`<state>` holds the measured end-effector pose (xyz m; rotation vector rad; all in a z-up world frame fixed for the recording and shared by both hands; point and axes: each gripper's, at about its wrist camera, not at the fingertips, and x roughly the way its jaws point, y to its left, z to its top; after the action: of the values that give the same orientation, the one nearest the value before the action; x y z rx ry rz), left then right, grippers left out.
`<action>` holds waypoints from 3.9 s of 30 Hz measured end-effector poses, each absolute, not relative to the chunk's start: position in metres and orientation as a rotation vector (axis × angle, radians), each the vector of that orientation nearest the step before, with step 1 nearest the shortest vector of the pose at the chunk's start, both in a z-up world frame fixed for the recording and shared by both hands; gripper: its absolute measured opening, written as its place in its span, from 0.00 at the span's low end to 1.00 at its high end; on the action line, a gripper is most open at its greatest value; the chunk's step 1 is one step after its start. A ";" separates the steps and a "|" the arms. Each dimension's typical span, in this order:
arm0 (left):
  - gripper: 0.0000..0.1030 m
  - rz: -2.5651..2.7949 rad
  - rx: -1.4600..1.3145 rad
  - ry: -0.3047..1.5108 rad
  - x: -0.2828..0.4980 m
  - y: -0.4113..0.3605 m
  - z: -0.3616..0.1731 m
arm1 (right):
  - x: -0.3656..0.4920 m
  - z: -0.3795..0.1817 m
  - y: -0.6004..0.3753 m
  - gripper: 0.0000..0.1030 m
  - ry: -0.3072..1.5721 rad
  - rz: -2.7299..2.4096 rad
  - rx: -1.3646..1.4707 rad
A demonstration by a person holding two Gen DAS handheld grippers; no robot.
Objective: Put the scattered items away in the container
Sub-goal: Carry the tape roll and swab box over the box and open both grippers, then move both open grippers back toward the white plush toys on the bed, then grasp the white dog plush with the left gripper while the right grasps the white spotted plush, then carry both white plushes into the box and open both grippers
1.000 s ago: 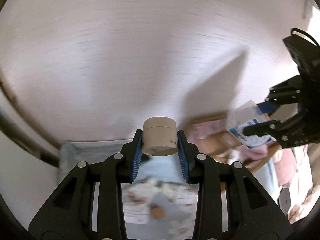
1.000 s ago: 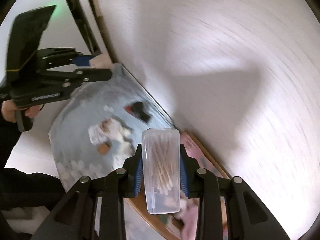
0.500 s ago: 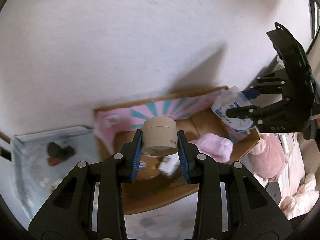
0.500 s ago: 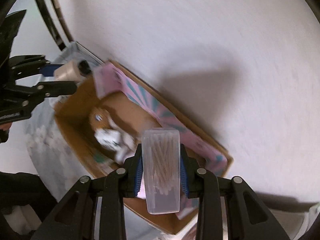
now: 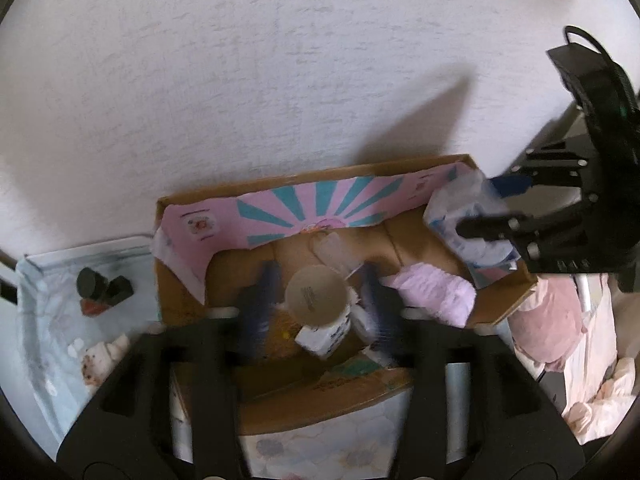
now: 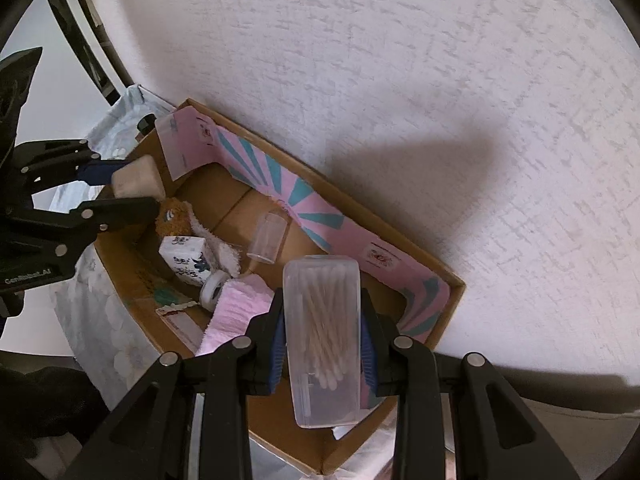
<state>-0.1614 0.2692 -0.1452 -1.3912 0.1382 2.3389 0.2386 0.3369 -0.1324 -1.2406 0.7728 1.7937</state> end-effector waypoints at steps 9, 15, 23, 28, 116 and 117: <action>1.00 2.403 -1.329 0.144 -0.148 0.244 -0.110 | 0.241 -0.119 0.330 0.70 0.777 1.752 -1.150; 1.00 2.432 -1.247 0.158 -0.133 0.207 -0.074 | 0.232 -0.089 0.316 0.70 0.710 1.725 -1.108; 1.00 2.491 -1.171 0.162 -0.121 0.159 -0.034 | 0.202 -0.062 0.294 0.70 0.624 1.688 -1.071; 1.00 2.551 -1.116 0.179 -0.112 0.120 -0.005 | 0.185 -0.039 0.282 0.70 0.613 1.695 -1.010; 0.30 2.441 -1.188 -0.079 -0.127 -0.030 -0.093 | -0.027 -0.125 0.219 0.22 0.669 1.590 -0.407; 0.30 2.450 -1.179 -0.082 -0.126 -0.026 -0.087 | -0.018 -0.117 0.217 0.22 0.685 1.604 -0.398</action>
<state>-0.1257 -0.0263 -0.0869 -1.1788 -0.0819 2.4498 -0.0184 0.2175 -0.1174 -0.3977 0.6846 1.6035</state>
